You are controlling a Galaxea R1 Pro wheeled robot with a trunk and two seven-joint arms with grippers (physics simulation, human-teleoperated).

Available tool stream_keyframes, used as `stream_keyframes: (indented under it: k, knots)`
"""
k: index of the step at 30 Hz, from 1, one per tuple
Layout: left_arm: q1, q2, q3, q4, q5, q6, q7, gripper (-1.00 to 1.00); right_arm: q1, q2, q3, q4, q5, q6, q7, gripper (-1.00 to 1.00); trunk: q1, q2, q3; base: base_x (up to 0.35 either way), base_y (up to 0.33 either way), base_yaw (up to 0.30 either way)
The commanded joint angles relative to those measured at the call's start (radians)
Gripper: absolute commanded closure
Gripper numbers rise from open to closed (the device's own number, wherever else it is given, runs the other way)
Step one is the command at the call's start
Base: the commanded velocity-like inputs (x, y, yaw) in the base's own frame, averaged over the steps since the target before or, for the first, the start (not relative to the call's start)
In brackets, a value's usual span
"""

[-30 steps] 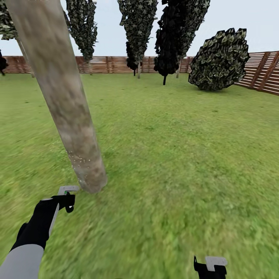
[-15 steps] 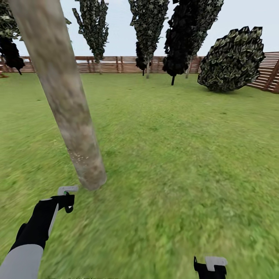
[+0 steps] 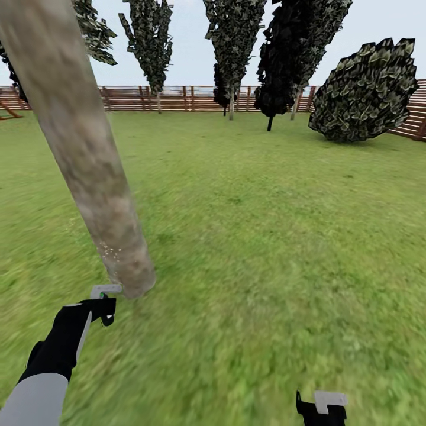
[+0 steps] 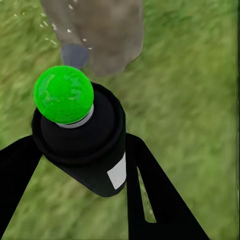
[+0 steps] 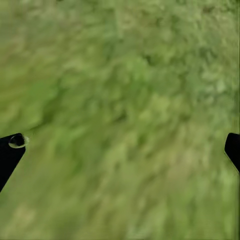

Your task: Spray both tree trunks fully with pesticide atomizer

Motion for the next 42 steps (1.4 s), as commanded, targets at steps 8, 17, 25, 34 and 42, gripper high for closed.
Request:
stream_keyframes:
  k: [8, 17, 25, 34, 42]
  knots:
    - [0.000, -0.002, -0.001, 0.000, 0.003, 0.000, 0.000, 1.00, 0.000, 0.001, 0.001, 0.000, 0.000, 0.000, 0.000, -1.00, 0.000, 0.000, 0.001, 0.221, -0.195, 0.024]
    - [0.000, -0.002, -0.001, 0.003, 0.006, 0.000, 0.000, 1.00, 0.000, 0.002, 0.001, 0.000, 0.000, 0.000, 0.000, -1.00, 0.000, 0.000, 0.008, 0.011, -0.264, 0.221]
    - [0.000, -0.002, -0.001, 0.003, 0.008, 0.000, 0.000, 1.00, 0.000, 0.002, 0.001, 0.000, 0.000, 0.000, 0.000, -1.00, 0.000, 0.000, 0.013, 0.023, -0.062, 0.161]
    - [-0.002, -0.015, -0.001, 0.001, 0.008, -0.075, -0.008, 1.00, 0.000, 0.002, 0.001, 0.000, 0.000, 0.000, 0.000, -1.00, 0.000, 0.000, 0.013, 0.165, -0.109, 0.003]
    - [-0.051, -0.015, -0.001, -0.018, 0.007, -0.063, -0.005, 1.00, 0.000, 0.000, -0.001, 0.000, 0.000, 0.000, -0.001, -1.00, 0.000, 0.000, 0.013, 0.003, -0.001, 0.138]
